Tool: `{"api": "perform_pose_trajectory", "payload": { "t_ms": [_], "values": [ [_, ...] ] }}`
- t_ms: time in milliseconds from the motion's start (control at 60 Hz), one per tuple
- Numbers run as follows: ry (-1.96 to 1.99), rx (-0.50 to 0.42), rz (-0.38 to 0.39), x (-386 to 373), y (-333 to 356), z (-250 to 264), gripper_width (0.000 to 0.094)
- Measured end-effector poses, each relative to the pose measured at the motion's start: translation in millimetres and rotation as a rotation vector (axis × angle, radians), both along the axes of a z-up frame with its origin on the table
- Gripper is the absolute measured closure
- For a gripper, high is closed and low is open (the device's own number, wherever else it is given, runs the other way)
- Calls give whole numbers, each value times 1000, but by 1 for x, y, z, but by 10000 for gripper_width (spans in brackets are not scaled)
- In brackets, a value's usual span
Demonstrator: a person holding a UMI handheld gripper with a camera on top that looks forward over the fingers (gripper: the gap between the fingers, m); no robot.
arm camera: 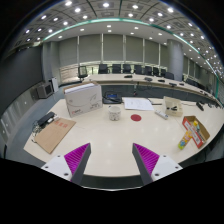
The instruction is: Pour water
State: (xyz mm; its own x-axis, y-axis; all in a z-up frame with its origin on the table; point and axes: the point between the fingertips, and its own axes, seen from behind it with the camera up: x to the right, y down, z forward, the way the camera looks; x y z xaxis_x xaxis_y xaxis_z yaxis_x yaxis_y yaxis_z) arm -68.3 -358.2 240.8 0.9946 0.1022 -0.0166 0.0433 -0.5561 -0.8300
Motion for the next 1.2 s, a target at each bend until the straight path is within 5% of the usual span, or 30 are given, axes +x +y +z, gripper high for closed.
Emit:
{"api": "perform_pose_trajectory", "payload": {
  "t_ms": [150,400,633,917,1000,1083,1200],
  "values": [
    [-11,5,-102,43,3,-6,76],
    [-36,46,-204,247,26,-63,75],
    [-60,96,-202,380,71,-112,74],
    [-19,150,-175,453,157,-171,80],
    [-11,180,-159,458,176,-179,157],
    [-23,212,-144,461,192,-185,402],
    [-36,252,-142,462,201,-180,450]
  ]
}}
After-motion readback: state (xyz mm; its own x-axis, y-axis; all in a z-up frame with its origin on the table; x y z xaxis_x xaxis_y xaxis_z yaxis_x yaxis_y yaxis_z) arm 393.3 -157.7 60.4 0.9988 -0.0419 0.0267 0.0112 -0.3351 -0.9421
